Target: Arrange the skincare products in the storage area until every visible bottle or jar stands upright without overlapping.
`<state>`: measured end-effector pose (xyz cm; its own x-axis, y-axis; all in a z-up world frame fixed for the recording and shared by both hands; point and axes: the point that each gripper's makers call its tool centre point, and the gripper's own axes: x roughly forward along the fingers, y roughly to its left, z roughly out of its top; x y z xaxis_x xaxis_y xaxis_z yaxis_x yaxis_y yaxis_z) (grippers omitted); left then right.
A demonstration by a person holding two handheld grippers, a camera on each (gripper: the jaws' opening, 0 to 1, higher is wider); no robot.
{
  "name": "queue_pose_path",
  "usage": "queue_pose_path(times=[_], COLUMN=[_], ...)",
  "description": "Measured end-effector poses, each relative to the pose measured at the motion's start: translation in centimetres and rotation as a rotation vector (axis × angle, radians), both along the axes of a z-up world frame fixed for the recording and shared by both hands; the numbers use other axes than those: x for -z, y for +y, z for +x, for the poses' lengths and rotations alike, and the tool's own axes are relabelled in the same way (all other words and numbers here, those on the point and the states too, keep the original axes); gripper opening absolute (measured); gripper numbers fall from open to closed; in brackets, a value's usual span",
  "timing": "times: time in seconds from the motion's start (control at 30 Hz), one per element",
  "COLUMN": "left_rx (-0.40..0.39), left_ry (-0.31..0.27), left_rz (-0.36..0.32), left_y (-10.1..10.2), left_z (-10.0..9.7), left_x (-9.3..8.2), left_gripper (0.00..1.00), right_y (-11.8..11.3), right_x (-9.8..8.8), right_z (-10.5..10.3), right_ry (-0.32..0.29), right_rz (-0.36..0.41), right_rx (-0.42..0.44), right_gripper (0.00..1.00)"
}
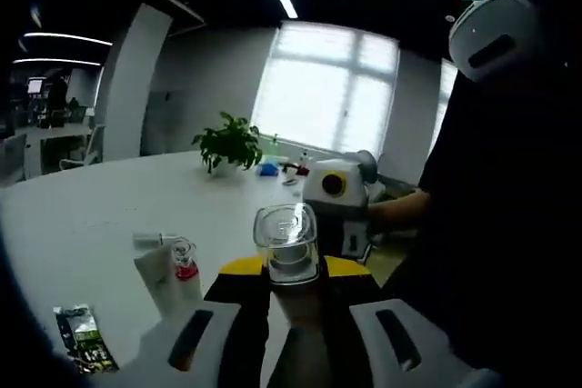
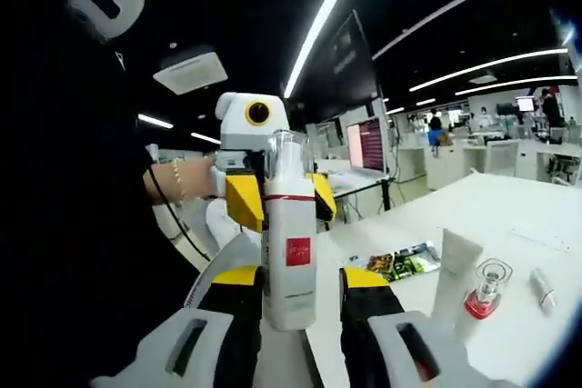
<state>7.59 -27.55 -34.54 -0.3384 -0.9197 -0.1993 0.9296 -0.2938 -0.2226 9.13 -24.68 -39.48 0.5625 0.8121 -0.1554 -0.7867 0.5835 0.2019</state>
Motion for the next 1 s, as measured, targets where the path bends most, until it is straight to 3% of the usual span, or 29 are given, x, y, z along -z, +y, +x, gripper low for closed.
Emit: queue_pose_path(times=[0.07, 0.13, 0.3, 0.4, 0.53, 0.67, 0.77, 0.93, 1.0], left_rx=[0.037, 0.041, 0.029, -0.121, -0.271, -0.414, -0.546, -0.633, -0.692], left_ry=[-0.015, -0.021, 0.002, 0.048, 0.036, -0.022, -0.063, -0.088, -0.080], left_rz=[0.003, 0.008, -0.002, -0.060, -0.121, -0.103, -0.064, -0.030, -0.014], left_y=[-0.1, -0.3, -0.7, -1.9, -2.4, -2.7, -2.5, -2.8, -2.5], left_z=[-0.6, -0.7, -0.5, 1.6, 3.6, 5.3, 6.6, 6.7, 7.3], left_x=[-0.1, 0.0, -0.1, -0.9, -1.7, -1.4, -0.8, 0.0, 0.3], left_gripper=[0.15, 0.14, 0.14, 0.15, 0.16, 0.18, 0.18, 0.22, 0.18], right_y=[0.6, 1.2, 0.8, -0.5, -2.0, -3.1, -4.4, -4.0, -3.7], right_x=[-0.1, -0.2, -0.5, -1.2, -2.0, -1.8, -1.0, -0.3, -0.2], right_z=[-0.6, -1.2, -0.7, 0.9, 2.6, 4.1, 5.0, 5.6, 5.7], right_ry=[-0.003, -0.008, -0.001, -0.009, -0.020, -0.032, -0.054, -0.101, -0.104], right_rz=[-0.015, -0.029, 0.015, 0.067, 0.078, 0.006, -0.131, -0.288, -0.296], right_rx=[-0.041, -0.078, -0.010, 0.122, 0.256, 0.402, 0.516, 0.563, 0.578], right_gripper=[0.26, 0.17, 0.14, 0.13, 0.13, 0.13, 0.13, 0.13, 0.13])
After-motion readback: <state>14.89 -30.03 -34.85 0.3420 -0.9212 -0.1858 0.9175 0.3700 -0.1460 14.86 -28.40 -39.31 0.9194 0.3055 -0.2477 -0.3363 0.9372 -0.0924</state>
